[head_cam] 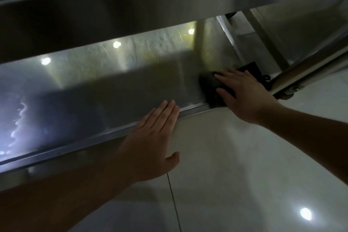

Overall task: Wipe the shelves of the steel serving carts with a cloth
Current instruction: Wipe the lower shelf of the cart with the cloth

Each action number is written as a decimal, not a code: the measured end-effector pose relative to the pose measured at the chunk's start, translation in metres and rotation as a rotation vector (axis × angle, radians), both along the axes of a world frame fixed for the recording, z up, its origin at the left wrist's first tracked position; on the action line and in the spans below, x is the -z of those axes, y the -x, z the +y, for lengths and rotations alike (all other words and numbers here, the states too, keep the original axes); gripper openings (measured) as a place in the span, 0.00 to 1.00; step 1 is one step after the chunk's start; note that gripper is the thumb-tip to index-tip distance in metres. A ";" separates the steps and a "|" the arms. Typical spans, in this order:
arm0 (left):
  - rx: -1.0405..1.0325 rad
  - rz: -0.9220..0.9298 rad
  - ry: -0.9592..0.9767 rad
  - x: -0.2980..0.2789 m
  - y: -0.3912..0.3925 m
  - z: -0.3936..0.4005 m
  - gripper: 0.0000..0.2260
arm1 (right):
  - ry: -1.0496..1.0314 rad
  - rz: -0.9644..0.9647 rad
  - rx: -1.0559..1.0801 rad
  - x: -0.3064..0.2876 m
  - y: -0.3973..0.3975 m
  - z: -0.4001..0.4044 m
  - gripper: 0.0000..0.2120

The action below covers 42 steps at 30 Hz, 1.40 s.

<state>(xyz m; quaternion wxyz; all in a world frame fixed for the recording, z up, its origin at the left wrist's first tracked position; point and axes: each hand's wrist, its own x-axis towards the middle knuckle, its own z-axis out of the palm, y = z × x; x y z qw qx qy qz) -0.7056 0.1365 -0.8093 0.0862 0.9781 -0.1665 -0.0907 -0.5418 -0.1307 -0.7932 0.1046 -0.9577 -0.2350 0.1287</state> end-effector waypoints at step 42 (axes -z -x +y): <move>0.006 0.034 0.073 -0.006 0.003 0.005 0.47 | -0.033 -0.181 0.278 0.019 -0.024 0.053 0.26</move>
